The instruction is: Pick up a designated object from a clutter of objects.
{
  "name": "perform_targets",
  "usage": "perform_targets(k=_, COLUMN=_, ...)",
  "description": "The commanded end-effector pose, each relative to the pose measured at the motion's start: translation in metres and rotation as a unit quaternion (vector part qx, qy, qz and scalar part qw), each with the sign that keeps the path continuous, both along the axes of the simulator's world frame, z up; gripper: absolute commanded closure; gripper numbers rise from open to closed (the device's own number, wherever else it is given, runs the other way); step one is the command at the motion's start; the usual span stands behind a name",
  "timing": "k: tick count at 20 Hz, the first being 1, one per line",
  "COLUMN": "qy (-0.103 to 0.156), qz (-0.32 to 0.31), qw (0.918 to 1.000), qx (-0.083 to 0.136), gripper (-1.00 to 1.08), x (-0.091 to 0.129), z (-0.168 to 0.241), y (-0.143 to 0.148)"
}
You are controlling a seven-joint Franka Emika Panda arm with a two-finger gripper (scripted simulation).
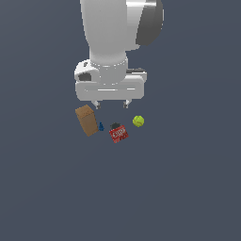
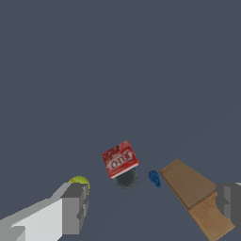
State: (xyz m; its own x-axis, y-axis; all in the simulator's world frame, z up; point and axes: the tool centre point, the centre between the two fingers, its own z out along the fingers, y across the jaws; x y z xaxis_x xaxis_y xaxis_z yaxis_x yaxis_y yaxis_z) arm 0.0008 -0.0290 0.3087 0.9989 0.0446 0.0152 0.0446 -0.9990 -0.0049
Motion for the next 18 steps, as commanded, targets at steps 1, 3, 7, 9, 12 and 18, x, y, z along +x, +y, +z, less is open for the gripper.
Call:
perform_targets(k=1, qy=0.0, qz=0.014, qw=0.9999, qx=-0.001, gripper=-0.92, x=-0.003, z=-0.006, y=-0.008)
perform_targets(k=3, qy=0.001, qz=0.028, qw=0.9996, qx=-0.001, gripper=-0.92, x=-0.006, z=-0.011, y=-0.016)
perform_targets(k=7, qy=0.001, qz=0.06, qw=0.9982, qx=-0.002, gripper=-0.92, x=-0.014, z=-0.024, y=-0.034)
perform_targets(k=9, qy=0.001, qz=0.077, qw=0.997, qx=-0.003, gripper=-0.92, x=-0.018, z=-0.03, y=-0.043)
perform_targets(k=12, qy=0.002, qz=0.103, qw=0.9947, qx=-0.003, gripper=-0.92, x=-0.026, z=-0.04, y=-0.056)
perform_targets(k=18, qy=0.003, qz=0.153, qw=0.9882, qx=-0.004, gripper=-0.92, x=-0.042, z=-0.059, y=-0.082)
